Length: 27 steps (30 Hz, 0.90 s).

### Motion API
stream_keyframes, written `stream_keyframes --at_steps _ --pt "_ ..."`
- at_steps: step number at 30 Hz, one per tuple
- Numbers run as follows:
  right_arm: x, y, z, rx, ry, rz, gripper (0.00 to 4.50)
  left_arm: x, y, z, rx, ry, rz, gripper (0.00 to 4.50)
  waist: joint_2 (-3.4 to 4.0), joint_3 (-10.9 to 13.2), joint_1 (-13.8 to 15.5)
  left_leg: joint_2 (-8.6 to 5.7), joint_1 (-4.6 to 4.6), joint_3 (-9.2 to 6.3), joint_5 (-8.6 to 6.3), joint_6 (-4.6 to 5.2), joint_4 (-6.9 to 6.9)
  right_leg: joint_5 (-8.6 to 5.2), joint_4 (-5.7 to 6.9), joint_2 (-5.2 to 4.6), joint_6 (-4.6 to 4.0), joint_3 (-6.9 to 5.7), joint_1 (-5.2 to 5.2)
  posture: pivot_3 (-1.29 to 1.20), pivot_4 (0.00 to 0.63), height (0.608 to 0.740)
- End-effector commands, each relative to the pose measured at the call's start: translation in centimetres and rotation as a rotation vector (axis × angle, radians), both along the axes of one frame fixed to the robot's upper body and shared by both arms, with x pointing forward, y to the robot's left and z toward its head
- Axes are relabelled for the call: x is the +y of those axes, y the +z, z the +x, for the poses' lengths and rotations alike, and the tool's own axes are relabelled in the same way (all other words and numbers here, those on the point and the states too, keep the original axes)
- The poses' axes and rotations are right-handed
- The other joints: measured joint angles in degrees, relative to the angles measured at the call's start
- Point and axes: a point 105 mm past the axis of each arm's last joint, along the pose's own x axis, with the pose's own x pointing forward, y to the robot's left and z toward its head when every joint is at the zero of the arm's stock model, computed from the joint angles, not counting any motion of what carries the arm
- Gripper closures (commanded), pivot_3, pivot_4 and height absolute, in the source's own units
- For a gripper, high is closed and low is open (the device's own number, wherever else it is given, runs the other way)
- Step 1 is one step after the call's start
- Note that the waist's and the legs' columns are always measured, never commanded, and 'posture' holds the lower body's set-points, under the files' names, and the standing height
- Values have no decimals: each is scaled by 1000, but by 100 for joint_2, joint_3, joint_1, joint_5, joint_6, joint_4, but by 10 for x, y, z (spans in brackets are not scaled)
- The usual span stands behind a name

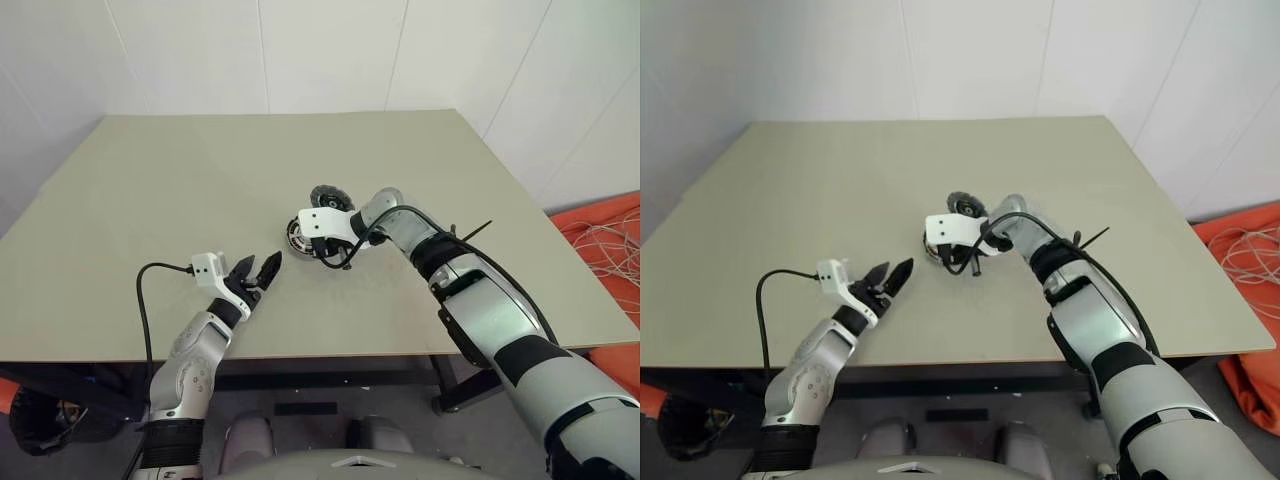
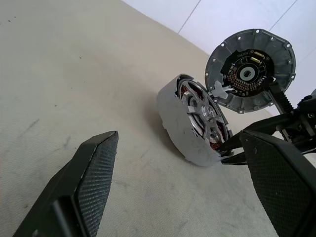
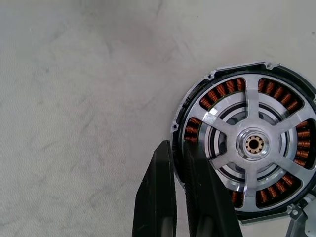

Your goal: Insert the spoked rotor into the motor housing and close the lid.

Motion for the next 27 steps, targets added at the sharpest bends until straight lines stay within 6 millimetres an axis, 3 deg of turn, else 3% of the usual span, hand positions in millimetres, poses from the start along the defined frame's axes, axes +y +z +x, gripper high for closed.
stream_keyframes --at_steps 1,14,21,27 --pt "4 29 1 -5 -50 126 4468 -1 9 4 -42 -4 4 295 -1 0 7 0 -10 -1 0 0 0 0 0 0 0 -1 -8 0 0 740" --pt "-50 58 -59 190 -265 146 4468 -6 5 6 -26 -30 -6 295 -4 14 161 2 -28 -6 2 -1 11 0 2 0 3 -5 -20 0 0 740" --pt "-39 68 -73 320 -428 243 4468 -9 4 8 -22 -44 -11 295 -3 15 152 4 -8 -5 12 -18 4 0 8 4 6 1 -16 0 0 740" --pt "-26 55 -75 371 -491 247 4468 -8 4 9 -20 -38 -16 295 -3 15 175 -2 -11 -8 16 -26 5 0 7 0 5 1 -11 0 0 740"
